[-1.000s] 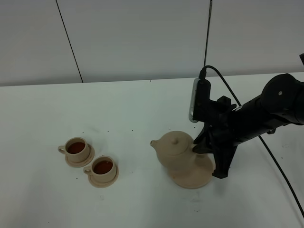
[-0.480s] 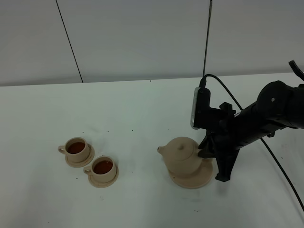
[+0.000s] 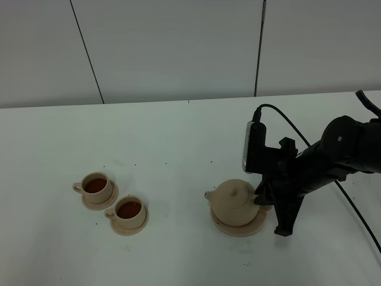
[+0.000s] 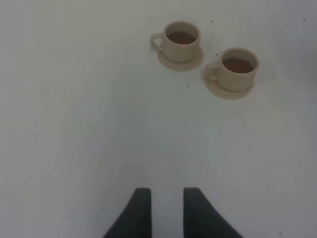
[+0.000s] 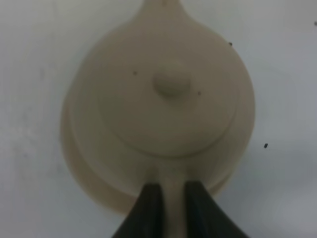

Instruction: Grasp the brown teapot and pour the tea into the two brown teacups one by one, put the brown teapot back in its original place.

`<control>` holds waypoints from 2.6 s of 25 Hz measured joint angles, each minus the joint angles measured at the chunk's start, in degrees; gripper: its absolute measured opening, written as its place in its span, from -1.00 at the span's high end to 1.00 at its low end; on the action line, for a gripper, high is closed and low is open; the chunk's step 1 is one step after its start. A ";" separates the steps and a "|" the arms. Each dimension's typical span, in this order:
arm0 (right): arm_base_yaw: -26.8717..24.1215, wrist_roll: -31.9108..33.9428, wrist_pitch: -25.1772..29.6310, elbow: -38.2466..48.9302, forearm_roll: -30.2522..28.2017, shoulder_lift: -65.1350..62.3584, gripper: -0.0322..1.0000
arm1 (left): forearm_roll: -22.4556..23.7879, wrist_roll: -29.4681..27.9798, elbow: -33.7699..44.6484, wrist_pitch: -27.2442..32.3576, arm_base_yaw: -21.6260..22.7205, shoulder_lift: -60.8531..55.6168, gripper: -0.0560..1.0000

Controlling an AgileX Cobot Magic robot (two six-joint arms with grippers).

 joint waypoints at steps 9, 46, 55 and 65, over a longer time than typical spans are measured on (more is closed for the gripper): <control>0.00 0.00 -0.14 0.06 0.00 0.00 0.75 | 0.00 0.00 0.00 0.00 0.00 0.00 0.45; 0.00 2.66 0.01 0.11 0.20 -0.06 0.41 | 0.00 0.00 0.00 0.00 0.00 0.00 0.45; -0.38 3.76 0.52 0.11 0.14 -3.53 0.40 | 0.00 0.00 0.00 0.00 0.00 0.00 0.45; -0.59 11.55 0.70 0.11 -0.88 -11.21 0.40 | 0.00 0.00 0.00 0.00 0.00 0.00 0.45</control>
